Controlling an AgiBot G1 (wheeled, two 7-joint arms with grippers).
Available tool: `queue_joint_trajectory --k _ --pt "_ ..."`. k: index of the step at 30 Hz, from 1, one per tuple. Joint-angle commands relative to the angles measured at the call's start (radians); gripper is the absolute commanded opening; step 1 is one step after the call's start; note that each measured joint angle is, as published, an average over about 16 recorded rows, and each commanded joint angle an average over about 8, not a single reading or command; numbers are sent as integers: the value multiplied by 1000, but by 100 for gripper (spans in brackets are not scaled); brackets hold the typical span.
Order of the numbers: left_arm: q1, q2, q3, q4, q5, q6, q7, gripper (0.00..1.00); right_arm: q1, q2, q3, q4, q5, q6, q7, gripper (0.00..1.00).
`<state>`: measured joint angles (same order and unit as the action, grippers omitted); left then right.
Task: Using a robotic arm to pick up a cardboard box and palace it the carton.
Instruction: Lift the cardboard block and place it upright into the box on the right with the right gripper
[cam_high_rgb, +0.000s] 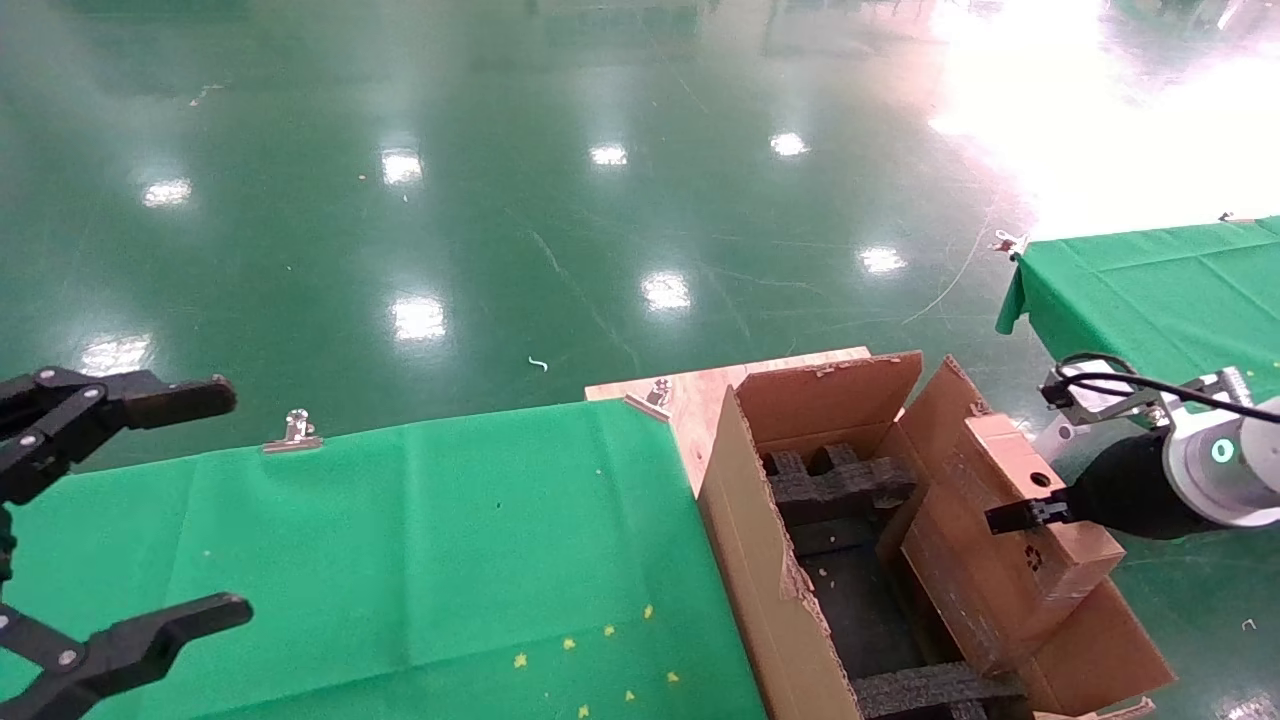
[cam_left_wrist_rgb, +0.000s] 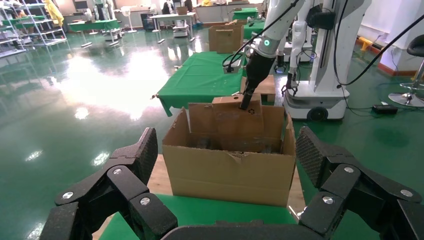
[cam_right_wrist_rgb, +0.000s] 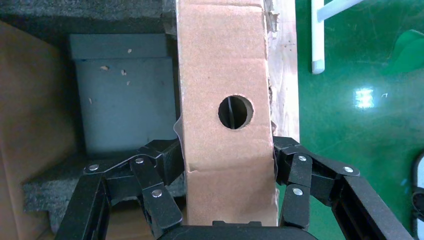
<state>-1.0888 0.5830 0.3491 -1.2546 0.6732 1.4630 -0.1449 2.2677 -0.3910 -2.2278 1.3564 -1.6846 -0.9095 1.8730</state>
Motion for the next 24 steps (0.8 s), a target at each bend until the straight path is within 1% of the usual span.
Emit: queue_joint_trajectory --k 1,11,24 --pt "0 0 0 0 0 0 0 100 -13 -1 -3 -1 -4 16 10 0" --pt "0 0 0 0 0 0 0 100 -73 -22 -14 -8 -22 88 58 0" --pt "0 0 0 0 0 0 0 100 -61 -34 -1 -20 -96 143 112 0"
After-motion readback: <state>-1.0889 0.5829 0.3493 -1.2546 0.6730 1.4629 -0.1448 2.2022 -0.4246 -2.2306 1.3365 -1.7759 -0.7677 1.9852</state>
